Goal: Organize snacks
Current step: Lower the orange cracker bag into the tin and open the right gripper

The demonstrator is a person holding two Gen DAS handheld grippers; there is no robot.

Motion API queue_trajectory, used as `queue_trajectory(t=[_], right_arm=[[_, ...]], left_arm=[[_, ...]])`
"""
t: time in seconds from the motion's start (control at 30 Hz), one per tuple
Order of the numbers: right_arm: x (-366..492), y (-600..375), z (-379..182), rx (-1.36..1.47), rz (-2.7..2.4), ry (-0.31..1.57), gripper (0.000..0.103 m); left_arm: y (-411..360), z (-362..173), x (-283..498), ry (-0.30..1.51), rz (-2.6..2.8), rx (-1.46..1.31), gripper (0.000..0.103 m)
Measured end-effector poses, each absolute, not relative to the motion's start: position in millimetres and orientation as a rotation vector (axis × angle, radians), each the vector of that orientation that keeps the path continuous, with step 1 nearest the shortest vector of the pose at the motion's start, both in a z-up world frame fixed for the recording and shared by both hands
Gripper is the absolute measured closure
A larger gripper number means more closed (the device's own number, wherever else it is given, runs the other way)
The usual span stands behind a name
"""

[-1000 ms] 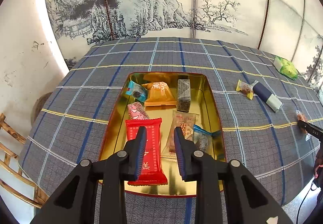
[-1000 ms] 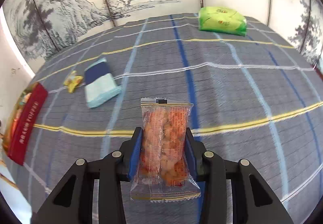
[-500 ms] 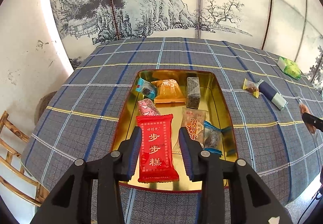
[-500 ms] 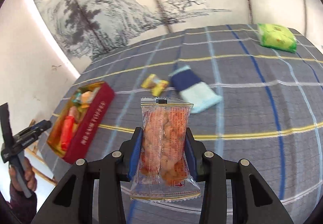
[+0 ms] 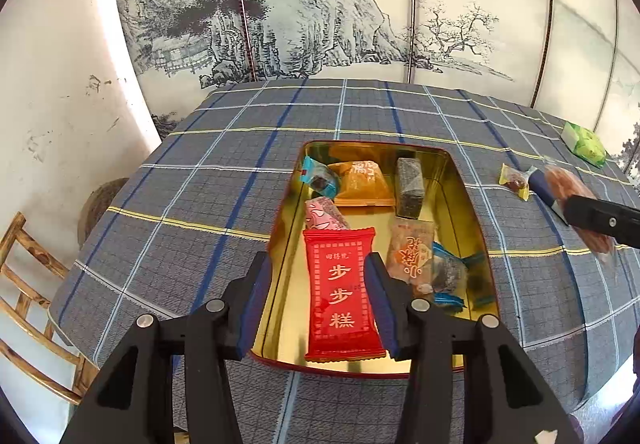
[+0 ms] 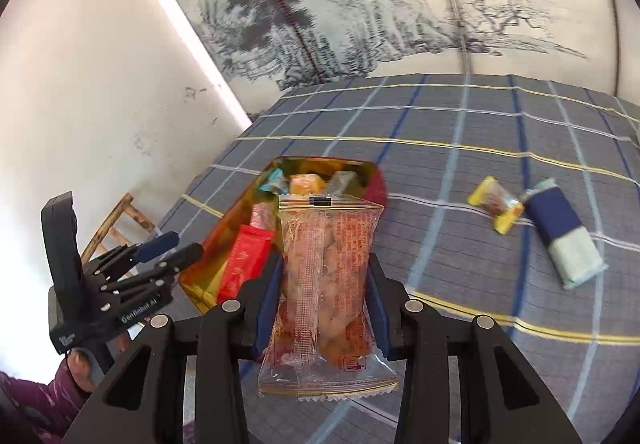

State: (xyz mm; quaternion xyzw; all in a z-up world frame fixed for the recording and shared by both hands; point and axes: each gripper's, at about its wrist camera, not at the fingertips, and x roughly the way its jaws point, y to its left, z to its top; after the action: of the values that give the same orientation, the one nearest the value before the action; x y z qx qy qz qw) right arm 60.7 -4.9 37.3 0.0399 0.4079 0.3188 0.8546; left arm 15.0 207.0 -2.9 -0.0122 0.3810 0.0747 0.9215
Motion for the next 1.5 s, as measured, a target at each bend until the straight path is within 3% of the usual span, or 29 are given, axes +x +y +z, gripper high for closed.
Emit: queue_trajectory(t=[0.6, 1.23, 1.5], right_arm=[[103.5, 90.1, 8.2, 0.079, 0.766, 0.969, 0.062], [120.2, 116.3, -15.8, 0.037, 0.713, 1.033, 0.062], [125.1, 120.5, -20.5, 0.027, 0.692, 1.040, 0.062]], left_arm=[[238.4, -9.5, 8.6, 0.782, 0.212, -0.043, 0.049], [257.3, -12.6, 1.6, 0.774, 0.260, -0.045, 0.034], [262.2, -10.9, -0.5, 0.771, 0.270, -0.048, 0.033]])
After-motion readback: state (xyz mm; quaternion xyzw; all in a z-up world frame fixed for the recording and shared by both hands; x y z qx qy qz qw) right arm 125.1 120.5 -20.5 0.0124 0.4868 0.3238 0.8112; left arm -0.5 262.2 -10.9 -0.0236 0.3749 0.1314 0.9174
